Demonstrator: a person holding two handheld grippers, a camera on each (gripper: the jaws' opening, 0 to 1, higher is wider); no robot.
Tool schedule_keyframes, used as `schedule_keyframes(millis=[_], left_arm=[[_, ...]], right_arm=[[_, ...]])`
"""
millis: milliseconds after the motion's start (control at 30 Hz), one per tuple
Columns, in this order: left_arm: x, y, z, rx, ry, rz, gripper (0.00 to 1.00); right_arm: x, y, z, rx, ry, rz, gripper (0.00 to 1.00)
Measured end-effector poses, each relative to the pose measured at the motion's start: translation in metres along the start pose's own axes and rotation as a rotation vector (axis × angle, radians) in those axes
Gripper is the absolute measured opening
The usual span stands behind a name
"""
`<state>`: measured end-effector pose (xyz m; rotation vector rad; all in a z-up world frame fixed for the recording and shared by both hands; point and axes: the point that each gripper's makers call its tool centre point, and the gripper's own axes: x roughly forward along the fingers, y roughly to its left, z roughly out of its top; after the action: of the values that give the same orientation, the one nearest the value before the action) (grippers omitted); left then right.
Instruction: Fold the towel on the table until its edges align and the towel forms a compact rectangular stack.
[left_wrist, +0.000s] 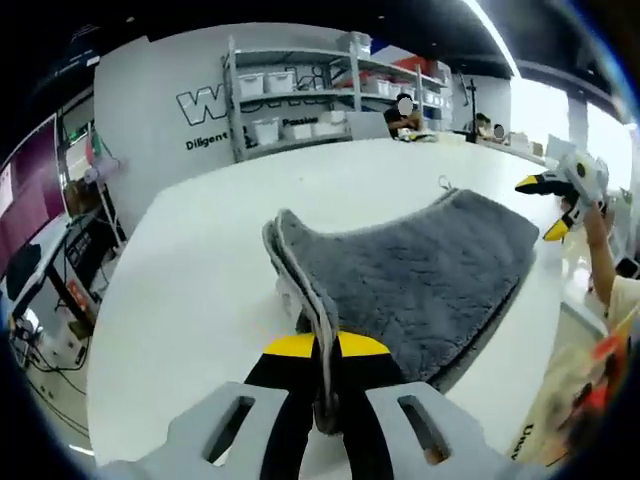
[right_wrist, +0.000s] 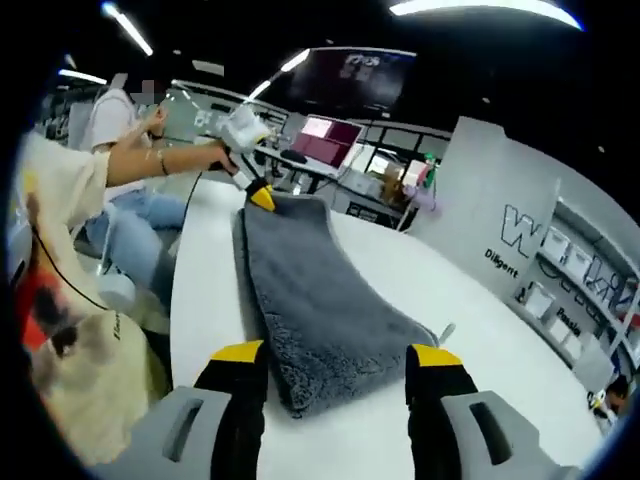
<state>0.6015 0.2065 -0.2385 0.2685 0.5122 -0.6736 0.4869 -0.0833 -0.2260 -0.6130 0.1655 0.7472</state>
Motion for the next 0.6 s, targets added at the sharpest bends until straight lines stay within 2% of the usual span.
schedule_keyframes(millis=[100, 267, 300, 367, 400, 433, 500, 600], left_arm=[[0.0, 0.0, 0.002, -0.015, -0.004, -0.013, 0.05], [-0.002, -0.004, 0.003, -0.032, -0.012, -0.025, 0.05], [-0.002, -0.005, 0.003, -0.033, -0.014, -0.025, 0.05], [-0.002, -0.006, 0.002, -0.034, -0.013, -0.027, 0.05], [-0.002, -0.006, 0.002, -0.034, -0.014, -0.026, 0.05], [-0.001, -0.007, 0.002, -0.034, -0.015, -0.025, 0.05], [-0.001, -0.008, 0.003, -0.035, -0.021, -0.022, 0.05], [0.002, -0.008, 0.005, -0.036, -0.028, -0.02, 0.05]], right_arm=[[0.009, 0.01, -0.001, -0.076, 0.03, 0.017, 0.38], [0.021, 0.013, -0.005, -0.114, 0.07, 0.02, 0.28], [0.023, 0.014, -0.009, -0.134, 0.094, 0.029, 0.23], [0.025, 0.014, -0.011, -0.14, 0.1, 0.025, 0.13], [0.024, 0.013, -0.009, -0.142, 0.09, 0.013, 0.06], [0.022, 0.012, -0.007, -0.133, 0.071, 0.007, 0.03], [0.02, 0.007, -0.003, -0.101, 0.047, -0.025, 0.02], [0.014, -0.005, -0.001, -0.092, 0.028, -0.116, 0.02]])
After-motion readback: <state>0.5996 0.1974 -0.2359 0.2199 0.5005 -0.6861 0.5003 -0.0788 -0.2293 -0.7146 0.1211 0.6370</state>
